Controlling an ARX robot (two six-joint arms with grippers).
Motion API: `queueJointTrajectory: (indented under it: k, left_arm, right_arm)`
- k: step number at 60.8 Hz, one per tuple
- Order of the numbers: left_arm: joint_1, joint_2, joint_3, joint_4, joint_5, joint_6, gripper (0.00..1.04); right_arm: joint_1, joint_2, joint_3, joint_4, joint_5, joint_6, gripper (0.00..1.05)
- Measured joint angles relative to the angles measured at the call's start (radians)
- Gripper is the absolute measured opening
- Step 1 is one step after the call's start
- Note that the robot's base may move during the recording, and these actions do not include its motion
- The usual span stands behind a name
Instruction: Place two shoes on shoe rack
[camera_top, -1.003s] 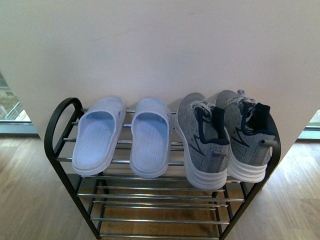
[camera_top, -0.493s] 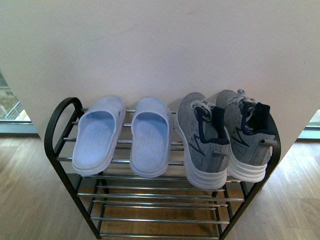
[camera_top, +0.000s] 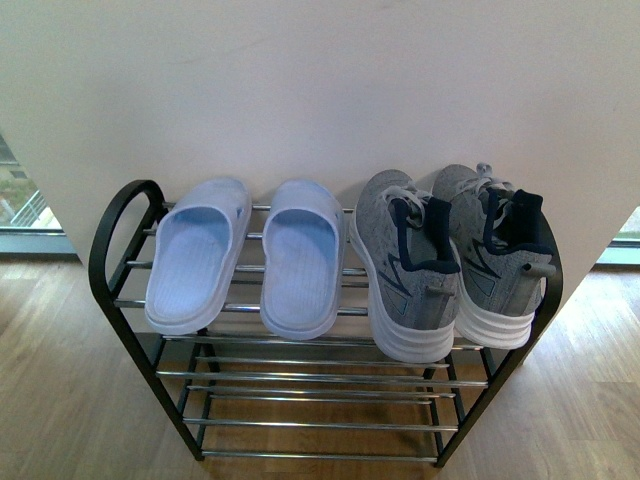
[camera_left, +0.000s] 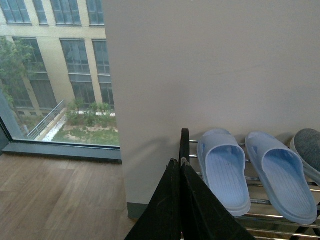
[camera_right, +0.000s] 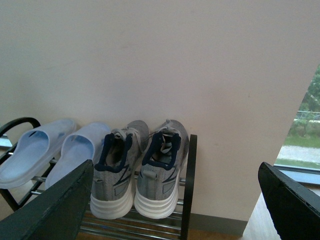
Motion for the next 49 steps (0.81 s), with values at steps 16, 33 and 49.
queueJointTrajectory:
  k: [16,33,49]
  left_arm:
    - [0.001,-0.054,0.000,-0.037,0.000,0.000,0.01]
    - [0.001,-0.054,0.000,-0.037,0.000,0.000,0.01]
    - [0.001,-0.054,0.000,-0.037,0.000,-0.001,0.24]
  right_arm:
    - [0.000,0.000,0.000,0.000,-0.002,0.000,0.95]
    - [0.000,0.000,0.000,0.000,-0.001,0.000,0.95]
    - [0.000,0.000,0.000,0.000,-0.001,0.000,0.95]
